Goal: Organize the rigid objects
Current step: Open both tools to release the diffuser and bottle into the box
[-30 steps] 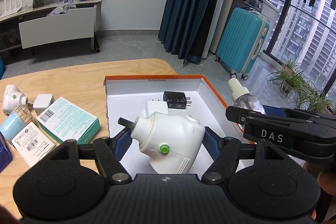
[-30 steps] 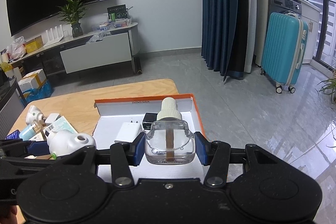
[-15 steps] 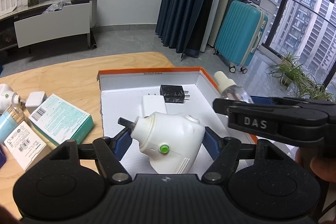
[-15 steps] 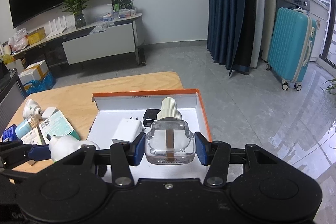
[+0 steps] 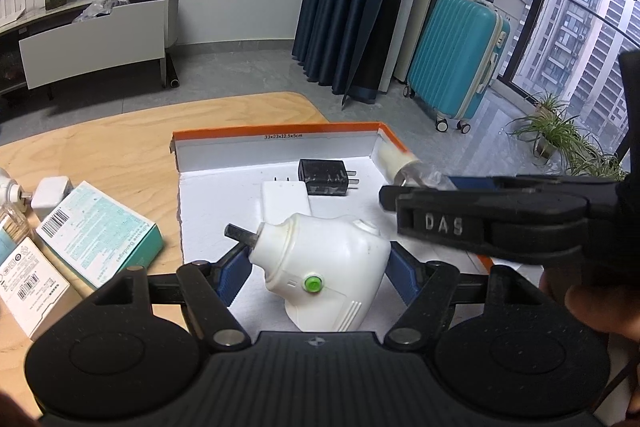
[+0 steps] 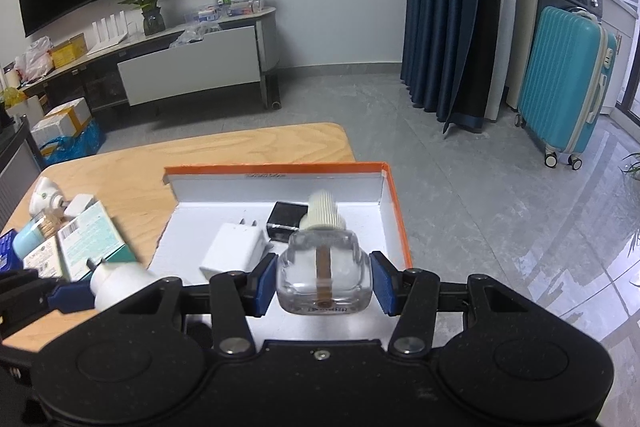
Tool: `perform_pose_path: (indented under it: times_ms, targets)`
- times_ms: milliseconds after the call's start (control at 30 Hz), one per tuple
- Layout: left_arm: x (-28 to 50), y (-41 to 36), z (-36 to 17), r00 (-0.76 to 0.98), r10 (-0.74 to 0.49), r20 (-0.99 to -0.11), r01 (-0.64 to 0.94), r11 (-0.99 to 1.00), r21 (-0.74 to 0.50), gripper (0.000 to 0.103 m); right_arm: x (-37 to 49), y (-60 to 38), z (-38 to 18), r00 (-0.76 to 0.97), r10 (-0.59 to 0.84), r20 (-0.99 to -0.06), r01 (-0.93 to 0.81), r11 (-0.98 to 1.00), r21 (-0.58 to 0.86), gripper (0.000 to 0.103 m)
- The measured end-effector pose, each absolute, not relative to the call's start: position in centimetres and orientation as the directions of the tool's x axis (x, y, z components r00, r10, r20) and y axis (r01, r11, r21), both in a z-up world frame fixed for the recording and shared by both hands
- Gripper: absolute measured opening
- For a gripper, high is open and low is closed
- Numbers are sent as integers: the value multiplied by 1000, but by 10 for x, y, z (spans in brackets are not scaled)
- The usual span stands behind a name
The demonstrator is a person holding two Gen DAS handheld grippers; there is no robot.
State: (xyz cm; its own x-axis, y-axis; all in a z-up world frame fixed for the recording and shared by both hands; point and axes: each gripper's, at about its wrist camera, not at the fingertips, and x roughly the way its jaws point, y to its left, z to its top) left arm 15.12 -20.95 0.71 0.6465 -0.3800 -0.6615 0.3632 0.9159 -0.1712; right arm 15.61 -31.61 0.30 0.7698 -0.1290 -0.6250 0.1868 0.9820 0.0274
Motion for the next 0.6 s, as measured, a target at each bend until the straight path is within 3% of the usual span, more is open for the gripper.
perform_pose_path:
  times_ms: [467,533,600]
  targets:
    - [156,-220,0,600,-430,-675,408,890,-204,74,112,-334,28,818,-183,-546,268,960,80,64]
    - [155,-223,-4,564,-461,-685,434,871,-229,76,107,-333,30,822,-182,-539,271,959,89,64]
    - [152,-221,-4,564,-470,-679,429,869,-246,88,104,-331,33,826,-178,-535,268,959,93,64]
